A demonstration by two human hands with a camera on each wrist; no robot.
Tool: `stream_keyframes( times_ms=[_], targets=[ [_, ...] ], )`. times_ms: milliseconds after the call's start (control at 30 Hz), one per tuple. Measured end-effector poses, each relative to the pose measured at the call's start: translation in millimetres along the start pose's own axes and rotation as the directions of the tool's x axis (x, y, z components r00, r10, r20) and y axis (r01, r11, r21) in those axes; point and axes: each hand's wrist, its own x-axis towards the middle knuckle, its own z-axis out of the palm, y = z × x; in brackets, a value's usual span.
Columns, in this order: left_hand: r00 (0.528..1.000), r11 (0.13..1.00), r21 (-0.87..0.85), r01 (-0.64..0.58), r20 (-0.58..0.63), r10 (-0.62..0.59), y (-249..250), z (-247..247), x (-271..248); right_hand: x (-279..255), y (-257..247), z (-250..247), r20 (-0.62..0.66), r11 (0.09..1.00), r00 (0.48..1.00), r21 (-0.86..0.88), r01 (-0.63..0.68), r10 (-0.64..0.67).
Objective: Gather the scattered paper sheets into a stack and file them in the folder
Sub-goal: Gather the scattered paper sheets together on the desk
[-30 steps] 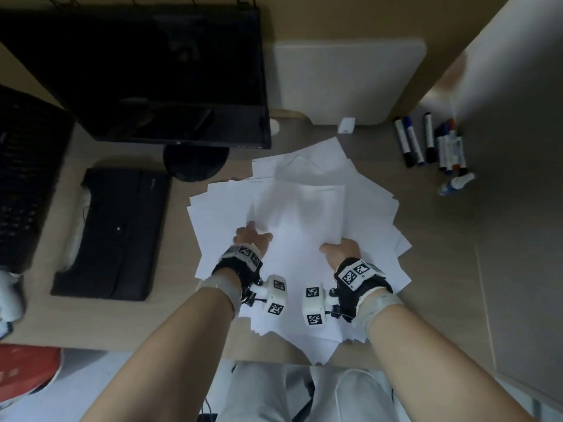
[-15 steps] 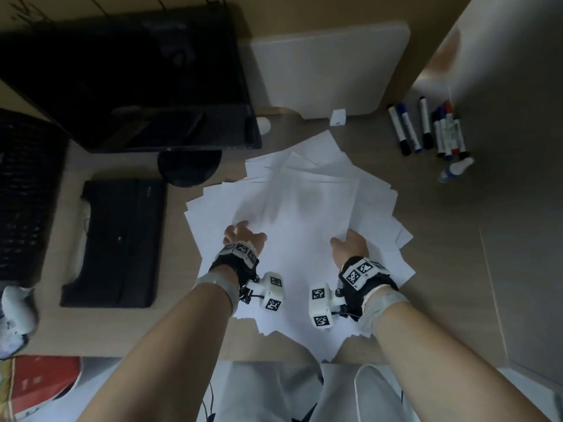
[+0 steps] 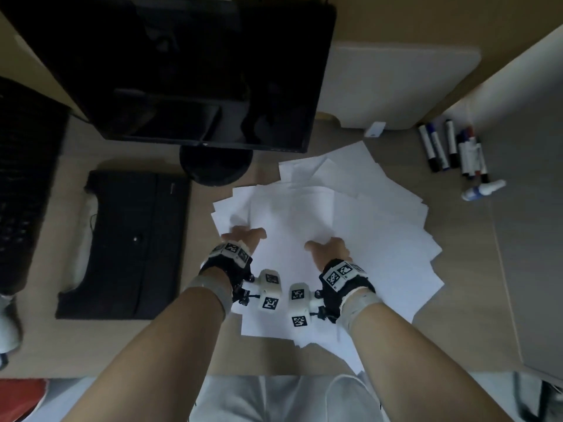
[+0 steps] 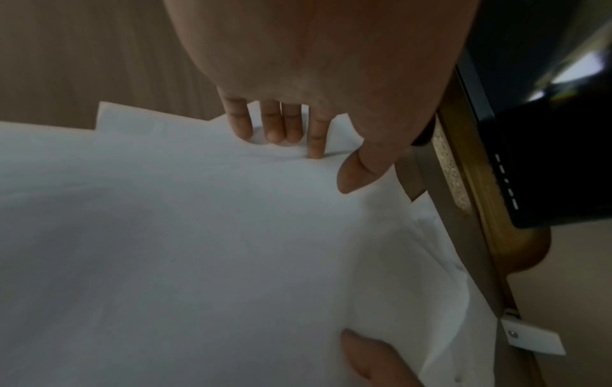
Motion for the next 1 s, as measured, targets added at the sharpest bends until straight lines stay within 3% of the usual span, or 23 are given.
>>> stream_keyframes(
  times_ms=[167,333,467,600,700,867,1000],
  targets=[
    [0.996,0.996,-0.026,-0.085,-0.01,0.085,8,9,-13,-4,7,-6,0.007,0.991,1.0,0.132,-0.008,0.008],
    [0.993,0.988,0.095,-0.122,0.016,0.121,35,46,-48,15,45,-69,-0.096,0.982,0.993,0.186,-0.044,0.062],
    [0.987,0.96,0.257,-0.11,-0.082,0.135,54,89,-67,46,89,-119,-0.174,0.982,0.971,0.128,-0.142,0.163],
    [0.981,0.95,0.295,-0.104,-0.125,0.146,69,123,-79,56,114,-153,-0.103,0.965,0.96,-0.022,-0.263,0.259],
    [0.986,0.954,0.275,-0.12,-0.078,0.146,74,139,-83,66,118,-156,-0.042,0.972,0.971,0.012,-0.236,0.236],
    [0.981,0.964,0.198,-0.179,0.106,0.161,69,158,-86,65,102,-146,0.044,0.976,0.984,0.124,-0.179,0.175],
    [0.974,0.965,0.156,-0.212,0.11,0.196,62,153,-77,56,81,-136,0.044,0.964,0.986,0.209,-0.166,0.16]
  ],
)
